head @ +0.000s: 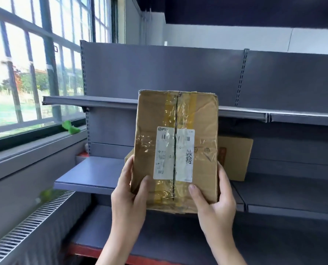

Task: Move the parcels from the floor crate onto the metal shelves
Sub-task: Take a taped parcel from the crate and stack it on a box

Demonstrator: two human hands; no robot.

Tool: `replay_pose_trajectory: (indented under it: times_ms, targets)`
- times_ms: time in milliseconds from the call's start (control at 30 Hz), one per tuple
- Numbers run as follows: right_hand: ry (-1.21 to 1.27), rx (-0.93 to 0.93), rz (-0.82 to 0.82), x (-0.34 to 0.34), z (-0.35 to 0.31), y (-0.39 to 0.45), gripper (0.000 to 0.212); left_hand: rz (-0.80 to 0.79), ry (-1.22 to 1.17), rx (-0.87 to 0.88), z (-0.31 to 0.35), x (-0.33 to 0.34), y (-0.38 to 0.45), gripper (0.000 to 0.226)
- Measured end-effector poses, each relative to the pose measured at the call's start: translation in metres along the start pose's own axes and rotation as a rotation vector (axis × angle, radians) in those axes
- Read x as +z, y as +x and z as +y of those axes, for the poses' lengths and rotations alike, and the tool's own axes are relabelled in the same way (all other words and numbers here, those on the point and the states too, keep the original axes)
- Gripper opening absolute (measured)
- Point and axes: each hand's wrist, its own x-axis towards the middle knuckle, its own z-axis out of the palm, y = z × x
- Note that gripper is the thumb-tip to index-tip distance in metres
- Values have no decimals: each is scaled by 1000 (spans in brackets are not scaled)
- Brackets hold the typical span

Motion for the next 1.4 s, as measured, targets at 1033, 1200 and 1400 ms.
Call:
replay_pose_trajectory:
  times_ms: [1033, 1200, 1400]
  targets:
    - [59, 133, 4, -22, 19, -28, 65, -37, 282, 88, 38, -16, 41, 23]
    - [49, 129, -39, -24, 26, -39, 70, -180, 565, 281, 66, -15, 100, 45]
    - [44, 104, -141, -28, 27, -44, 69, -564, 789, 325, 75, -5, 135, 37]
